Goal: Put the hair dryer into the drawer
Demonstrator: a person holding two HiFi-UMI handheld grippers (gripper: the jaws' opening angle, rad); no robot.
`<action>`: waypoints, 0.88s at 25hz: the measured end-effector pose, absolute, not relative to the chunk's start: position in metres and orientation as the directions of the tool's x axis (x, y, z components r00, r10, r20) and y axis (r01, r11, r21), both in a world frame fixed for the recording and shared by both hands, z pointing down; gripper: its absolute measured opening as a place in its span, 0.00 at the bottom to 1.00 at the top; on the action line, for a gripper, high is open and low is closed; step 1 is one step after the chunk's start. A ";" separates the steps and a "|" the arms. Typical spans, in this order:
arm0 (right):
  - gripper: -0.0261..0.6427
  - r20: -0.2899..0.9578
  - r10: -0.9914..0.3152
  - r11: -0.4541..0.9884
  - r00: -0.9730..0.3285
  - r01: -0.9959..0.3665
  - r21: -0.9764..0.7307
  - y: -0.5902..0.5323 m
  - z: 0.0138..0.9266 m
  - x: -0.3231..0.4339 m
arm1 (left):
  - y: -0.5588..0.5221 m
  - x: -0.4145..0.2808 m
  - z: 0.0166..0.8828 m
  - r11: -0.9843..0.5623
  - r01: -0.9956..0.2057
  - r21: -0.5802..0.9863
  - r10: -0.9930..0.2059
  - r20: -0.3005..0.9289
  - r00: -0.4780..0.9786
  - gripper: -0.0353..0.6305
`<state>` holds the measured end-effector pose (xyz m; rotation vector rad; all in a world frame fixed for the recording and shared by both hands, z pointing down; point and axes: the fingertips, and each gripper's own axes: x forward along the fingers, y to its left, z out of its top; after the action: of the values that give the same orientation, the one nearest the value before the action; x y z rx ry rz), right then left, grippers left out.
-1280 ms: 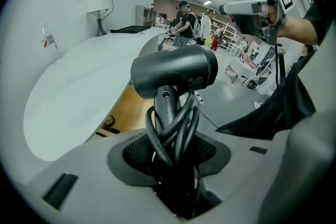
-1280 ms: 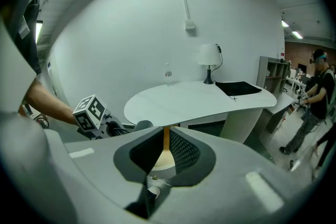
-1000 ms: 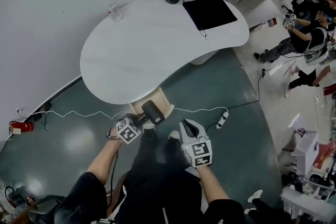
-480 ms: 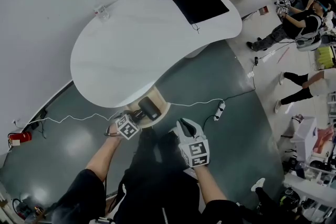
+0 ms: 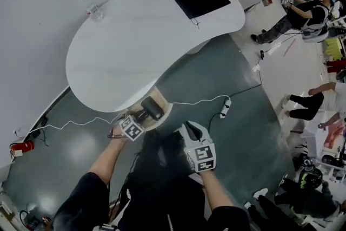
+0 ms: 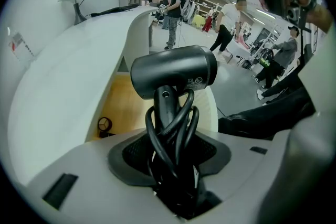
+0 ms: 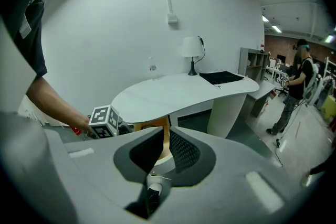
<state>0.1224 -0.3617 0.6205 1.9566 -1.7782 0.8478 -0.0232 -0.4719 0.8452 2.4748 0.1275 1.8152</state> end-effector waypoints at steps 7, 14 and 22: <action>0.07 0.648 -0.761 -0.177 0.047 -0.975 -0.137 -0.355 0.626 0.128 | -0.482 -0.014 0.860 -0.997 0.016 0.072 0.074 0.955 0.288 0.33; 0.07 0.655 -0.754 -0.188 0.040 -0.970 -0.157 -0.354 0.634 0.128 | -0.487 -0.011 0.876 -0.998 0.016 0.054 0.056 0.966 0.253 0.33; 0.07 0.658 -0.753 -0.197 0.033 -0.964 -0.177 -0.356 0.642 0.128 | -0.488 -0.007 0.895 -0.999 0.002 0.045 0.044 0.976 0.215 0.33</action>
<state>0.1278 -0.3558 0.6415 1.9997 -1.7502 0.9385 -0.0072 -0.4880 0.8949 2.4223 0.0462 1.9470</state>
